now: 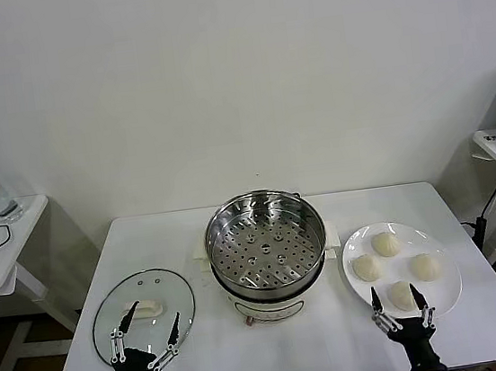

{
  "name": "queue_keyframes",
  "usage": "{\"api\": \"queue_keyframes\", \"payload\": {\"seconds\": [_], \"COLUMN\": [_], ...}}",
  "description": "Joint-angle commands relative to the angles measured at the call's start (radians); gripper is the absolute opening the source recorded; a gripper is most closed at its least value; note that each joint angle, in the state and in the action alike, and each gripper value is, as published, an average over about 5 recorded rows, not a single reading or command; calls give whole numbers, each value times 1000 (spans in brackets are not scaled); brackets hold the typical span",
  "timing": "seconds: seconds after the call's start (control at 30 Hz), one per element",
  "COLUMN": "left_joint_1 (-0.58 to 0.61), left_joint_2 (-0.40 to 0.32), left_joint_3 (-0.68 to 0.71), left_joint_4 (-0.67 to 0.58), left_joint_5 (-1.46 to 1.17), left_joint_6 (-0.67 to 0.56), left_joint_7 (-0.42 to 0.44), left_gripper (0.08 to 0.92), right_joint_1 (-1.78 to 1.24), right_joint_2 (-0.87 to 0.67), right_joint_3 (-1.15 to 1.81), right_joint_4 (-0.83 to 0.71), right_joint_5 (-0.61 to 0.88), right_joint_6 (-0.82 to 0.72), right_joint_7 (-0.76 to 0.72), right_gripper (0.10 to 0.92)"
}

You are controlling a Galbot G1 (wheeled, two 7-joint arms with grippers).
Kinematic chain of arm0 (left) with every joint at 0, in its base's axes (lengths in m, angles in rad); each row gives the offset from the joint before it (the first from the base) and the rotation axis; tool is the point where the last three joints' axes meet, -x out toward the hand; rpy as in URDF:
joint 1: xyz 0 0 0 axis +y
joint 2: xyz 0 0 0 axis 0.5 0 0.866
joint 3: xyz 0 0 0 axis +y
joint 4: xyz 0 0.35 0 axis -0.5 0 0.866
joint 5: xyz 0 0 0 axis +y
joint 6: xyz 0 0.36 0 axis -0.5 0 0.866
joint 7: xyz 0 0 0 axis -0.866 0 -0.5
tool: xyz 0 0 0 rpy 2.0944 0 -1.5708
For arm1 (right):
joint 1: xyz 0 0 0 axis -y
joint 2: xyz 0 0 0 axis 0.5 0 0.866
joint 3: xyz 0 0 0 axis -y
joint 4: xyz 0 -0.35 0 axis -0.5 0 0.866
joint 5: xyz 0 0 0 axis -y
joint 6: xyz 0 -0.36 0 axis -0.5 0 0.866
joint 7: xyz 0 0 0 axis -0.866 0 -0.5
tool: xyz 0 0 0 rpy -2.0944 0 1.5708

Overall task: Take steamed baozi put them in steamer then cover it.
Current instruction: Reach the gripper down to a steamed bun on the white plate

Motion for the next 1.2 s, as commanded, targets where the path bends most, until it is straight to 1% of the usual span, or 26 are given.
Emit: {"api": "queue_keyframes", "payload": {"seconds": [0.03,0.1,0.2,0.23,0.3,0.33,0.43,0.47,0.6,0.67,0.77,0.87,0.97,1.07,1.2], "left_joint_1": [5,5,5,5,6,6,7,8,10,10,10,9,11,14,15], "left_joint_2": [-3,-5,-11,-13,-17,-18,-19,-19,-21,-22,-24,-27,-30,-33,-37], "left_joint_3": [-4,-4,-3,-2,-2,-2,-3,-4,-7,-8,-6,-2,-2,-5,-8], "left_joint_4": [-11,-12,-15,-16,-18,-18,-21,-22,-24,-24,-21,-18,-19,-20,-18], "left_joint_5": [9,11,14,15,15,16,17,18,18,20,23,27,29,29,33], "left_joint_6": [-4,-5,-4,-4,-4,-4,-5,-5,-4,-3,0,2,2,1,1], "left_joint_7": [-1,-1,-2,-2,-3,-3,-4,-4,-5,-6,-9,-10,-10,-10,-16], "left_gripper": [823,823,823,823,823,823,823,823,823,823,823,823,823,823,823], "right_joint_1": [341,435,616,672,772,814,939,982,1146,1245,1376,1468,1529,1564,1590], "right_joint_2": [-196,-238,-313,-338,-388,-411,-486,-510,-566,-570,-560,-541,-514,-482,-436], "right_joint_3": [-6,-40,-139,-177,-251,-282,-403,-453,-632,-722,-845,-951,-1023,-1065,-1097], "right_joint_4": [-100,-153,-287,-334,-431,-473,-594,-630,-732,-778,-824,-848,-873,-902,-947], "right_joint_5": [217,258,314,329,352,352,297,267,123,29,-90,-213,-328,-430,-520], "right_joint_6": [-178,-196,-217,-222,-245,-258,-288,-289,-262,-236,-197,-171,-155,-137,-114], "right_joint_7": [47,42,-2,-32,-144,-223,-530,-643,-1001,-1153,-1321,-1433,-1499,-1533,-1544], "right_gripper": [823,823,823,823,823,823,823,823,823,823,823,823,823,823,823]}}
